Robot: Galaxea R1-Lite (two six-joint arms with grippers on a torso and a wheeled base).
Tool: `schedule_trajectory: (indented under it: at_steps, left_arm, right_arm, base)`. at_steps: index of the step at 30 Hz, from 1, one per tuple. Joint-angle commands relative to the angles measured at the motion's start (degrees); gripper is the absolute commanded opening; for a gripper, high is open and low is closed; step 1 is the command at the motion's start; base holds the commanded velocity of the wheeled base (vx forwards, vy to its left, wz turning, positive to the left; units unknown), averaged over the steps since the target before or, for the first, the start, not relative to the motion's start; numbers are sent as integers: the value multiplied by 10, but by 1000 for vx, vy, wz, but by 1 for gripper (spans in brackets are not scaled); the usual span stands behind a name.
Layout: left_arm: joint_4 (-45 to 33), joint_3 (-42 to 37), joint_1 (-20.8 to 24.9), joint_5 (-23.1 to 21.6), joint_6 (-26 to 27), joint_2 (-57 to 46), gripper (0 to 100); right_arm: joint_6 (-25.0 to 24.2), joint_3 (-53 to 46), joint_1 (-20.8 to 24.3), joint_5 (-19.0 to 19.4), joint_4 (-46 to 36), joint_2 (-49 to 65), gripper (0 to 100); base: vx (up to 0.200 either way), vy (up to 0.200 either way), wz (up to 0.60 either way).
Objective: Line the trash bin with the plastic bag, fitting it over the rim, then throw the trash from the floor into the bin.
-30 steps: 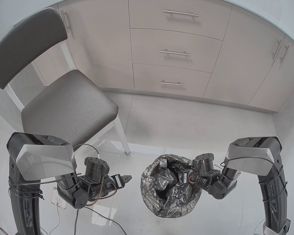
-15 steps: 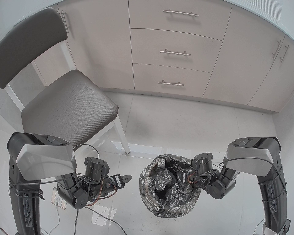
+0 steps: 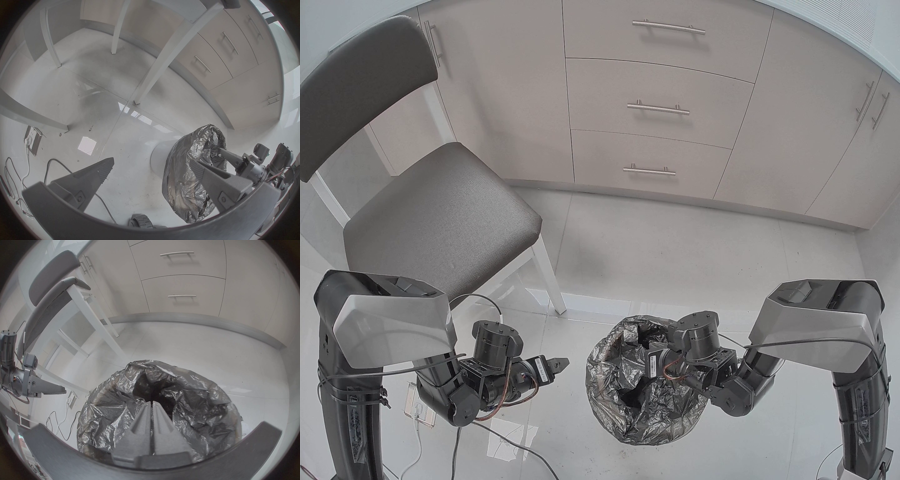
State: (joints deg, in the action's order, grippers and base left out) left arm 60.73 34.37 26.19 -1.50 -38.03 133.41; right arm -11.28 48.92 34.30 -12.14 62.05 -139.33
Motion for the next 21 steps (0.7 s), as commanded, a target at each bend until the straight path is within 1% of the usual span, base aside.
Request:
schedule_trajectory:
  at_steps: [1,4,5,13,15,18,21]
  left_arm:
    - [6,-1,0,0,0,0,100]
    - [19,-4,0,0,-2,2,100]
    - [28,-5,0,0,-2,5,100]
    - [30,-4,0,0,-2,6,100]
    - [30,-4,0,0,-2,6,100]
    - [30,-4,0,0,-2,6,100]
    - [30,-4,1,0,-2,6,100]
  right_arm:
    - [-3,19,3,6,17,-37,0]
    - [-2,29,3,6,37,-55,0]
    - [0,44,3,11,57,-72,0]
    - [1,82,3,18,40,-101,0]
    - [1,86,3,26,40,-105,0]
    - [0,88,2,51,40,-109,0]
    - [-1,99,2,55,36,-113,0]
  base:
    - [0,0,0]
    - [0,0,0]
    - [0,0,0]
    - [0,0,0]
    - [0,0,0]
    - [0,0,0]
    - [0,0,0]
